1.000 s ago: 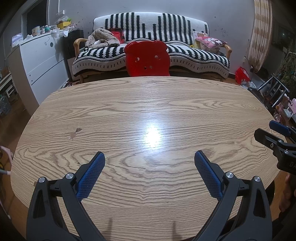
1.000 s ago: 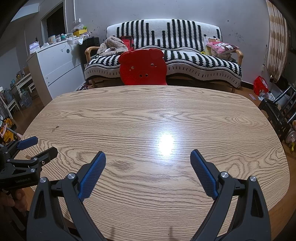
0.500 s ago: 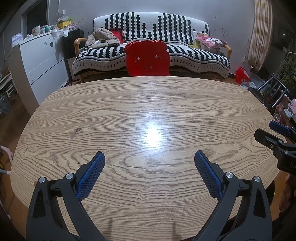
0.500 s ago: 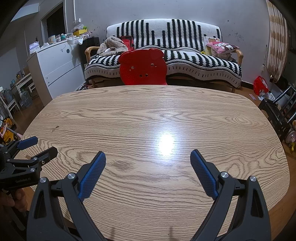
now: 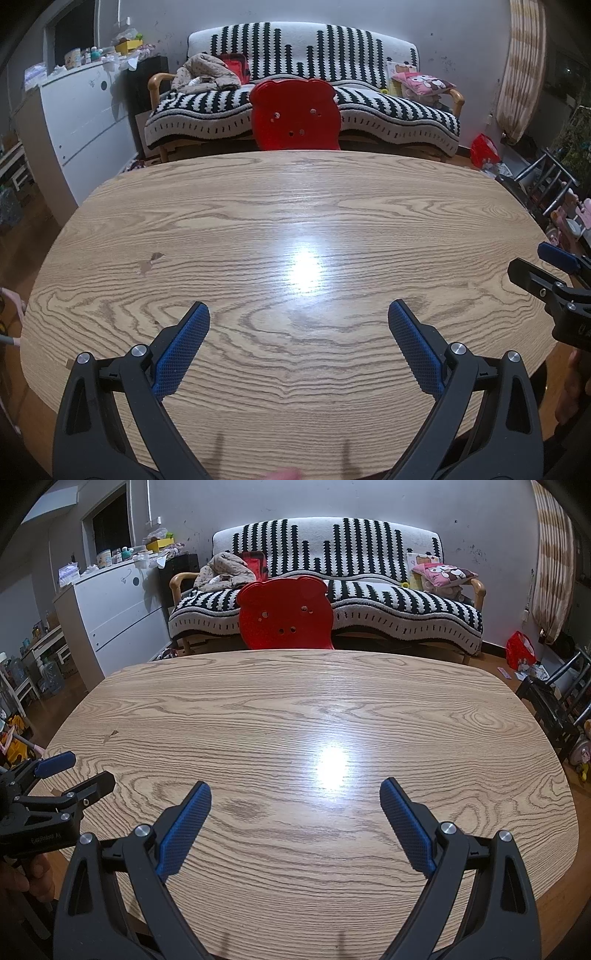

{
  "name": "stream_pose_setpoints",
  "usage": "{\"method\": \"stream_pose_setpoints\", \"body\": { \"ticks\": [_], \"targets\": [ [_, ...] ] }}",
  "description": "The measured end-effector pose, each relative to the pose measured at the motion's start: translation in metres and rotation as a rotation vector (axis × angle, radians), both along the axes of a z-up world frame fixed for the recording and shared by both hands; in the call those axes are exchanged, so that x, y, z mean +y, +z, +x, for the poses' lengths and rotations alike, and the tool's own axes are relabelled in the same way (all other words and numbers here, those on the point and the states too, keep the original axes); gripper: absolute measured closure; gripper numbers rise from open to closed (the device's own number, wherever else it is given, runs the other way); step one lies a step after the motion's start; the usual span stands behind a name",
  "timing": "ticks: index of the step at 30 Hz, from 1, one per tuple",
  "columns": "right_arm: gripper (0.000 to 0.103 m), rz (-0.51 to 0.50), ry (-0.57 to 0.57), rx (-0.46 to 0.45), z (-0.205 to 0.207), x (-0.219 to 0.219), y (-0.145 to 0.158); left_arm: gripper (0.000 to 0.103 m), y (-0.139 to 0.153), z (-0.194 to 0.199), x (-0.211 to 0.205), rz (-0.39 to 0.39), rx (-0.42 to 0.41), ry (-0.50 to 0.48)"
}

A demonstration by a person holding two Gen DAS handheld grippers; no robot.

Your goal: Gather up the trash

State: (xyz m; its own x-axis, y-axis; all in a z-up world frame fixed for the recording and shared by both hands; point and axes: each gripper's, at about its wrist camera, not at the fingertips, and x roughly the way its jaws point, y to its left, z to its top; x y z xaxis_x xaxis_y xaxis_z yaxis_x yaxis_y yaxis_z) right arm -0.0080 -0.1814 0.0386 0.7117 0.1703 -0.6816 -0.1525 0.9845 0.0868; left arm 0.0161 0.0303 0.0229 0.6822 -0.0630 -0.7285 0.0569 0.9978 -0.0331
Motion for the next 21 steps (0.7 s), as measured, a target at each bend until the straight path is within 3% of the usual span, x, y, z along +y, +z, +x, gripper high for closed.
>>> {"method": "stream_pose_setpoints", "body": {
  "ticks": [7, 21],
  "targets": [
    [0.014, 0.000, 0.000, 0.000, 0.0009, 0.0010, 0.0003, 0.009, -0.0009, -0.0006, 0.0032, -0.046, 0.009, 0.002],
    [0.014, 0.001, -0.001, 0.003, -0.0004, -0.0002, -0.0003, 0.009, -0.0031, 0.0024, 0.0024, -0.010, 0.027, 0.036]
  ]
}}
